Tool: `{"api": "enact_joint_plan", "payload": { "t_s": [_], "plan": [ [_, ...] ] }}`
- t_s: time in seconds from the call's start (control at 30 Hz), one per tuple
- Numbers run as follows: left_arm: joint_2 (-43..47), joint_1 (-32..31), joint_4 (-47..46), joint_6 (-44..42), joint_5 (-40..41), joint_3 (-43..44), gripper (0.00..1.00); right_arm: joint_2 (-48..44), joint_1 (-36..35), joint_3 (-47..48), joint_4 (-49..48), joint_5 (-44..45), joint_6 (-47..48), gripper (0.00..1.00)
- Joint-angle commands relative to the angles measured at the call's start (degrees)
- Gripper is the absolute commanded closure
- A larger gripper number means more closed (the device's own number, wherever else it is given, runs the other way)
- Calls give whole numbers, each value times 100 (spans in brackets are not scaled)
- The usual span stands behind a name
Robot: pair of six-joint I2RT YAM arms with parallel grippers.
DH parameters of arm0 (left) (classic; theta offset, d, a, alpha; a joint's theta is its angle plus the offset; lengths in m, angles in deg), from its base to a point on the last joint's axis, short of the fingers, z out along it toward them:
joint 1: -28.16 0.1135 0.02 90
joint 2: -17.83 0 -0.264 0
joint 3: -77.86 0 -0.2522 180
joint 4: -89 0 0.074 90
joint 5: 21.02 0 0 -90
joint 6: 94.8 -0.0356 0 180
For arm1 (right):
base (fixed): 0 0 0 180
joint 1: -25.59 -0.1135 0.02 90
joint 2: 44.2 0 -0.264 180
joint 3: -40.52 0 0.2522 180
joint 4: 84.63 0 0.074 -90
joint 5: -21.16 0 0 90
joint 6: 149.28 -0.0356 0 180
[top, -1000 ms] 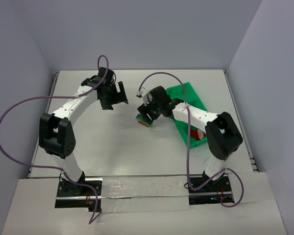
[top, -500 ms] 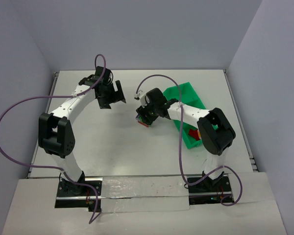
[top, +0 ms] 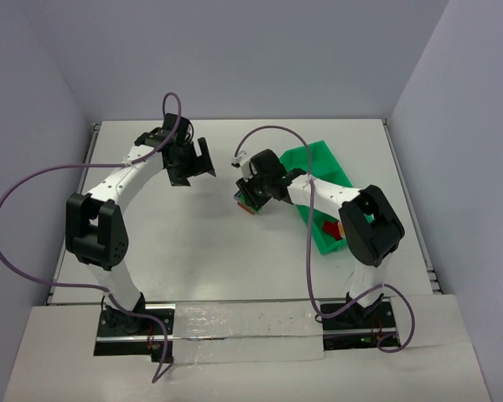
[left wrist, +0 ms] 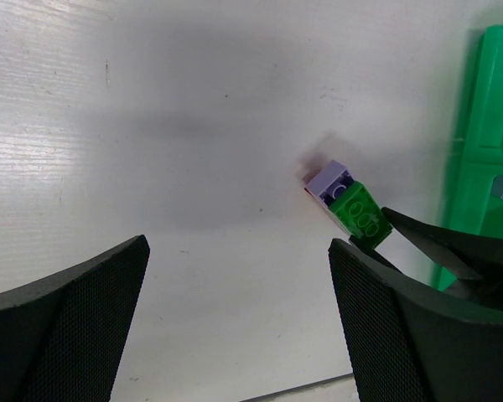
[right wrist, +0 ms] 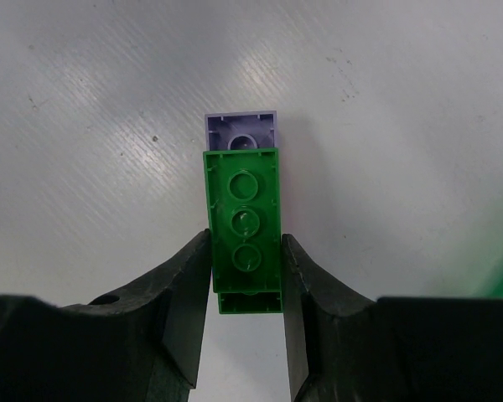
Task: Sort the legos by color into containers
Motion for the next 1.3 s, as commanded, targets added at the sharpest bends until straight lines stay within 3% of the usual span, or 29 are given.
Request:
{"api": "enact_joint_plan", "payload": {
  "t_s": [0.0, 0.2, 0.3, 0.53, 0.73, 0.9, 1.27],
  "plan": [
    [-131, 80, 151, -164, 90, 348, 5, -753, 69, 14, -254, -157, -443, 98],
    [123, 463, -65, -330, -334, 54, 5, -1303, 336, -223, -302, -832, -1144, 100],
    [425, 649, -498, -461, -980, -271, 5, -1406, 571, -377, -398, -1210, -1685, 100],
    [1409, 829, -2467, -432, -3308, -1496, 7, -1731, 990, -907, -1269, -1891, -2713, 100],
    [1479, 823, -2526, -667, -4437, -1665, 10, -1914, 1096, -961, -1388, -2273, -3119, 100],
    [1511, 823, -3089, -731, -5611, -2191, 11, -2109, 1276, -966, -1479, -2845, -3487, 100],
    [1500, 809, -4136, -265, -6317, -2588, 7, -1860, 1394, -735, -2270, -4228, -4402, 100]
  ]
}}
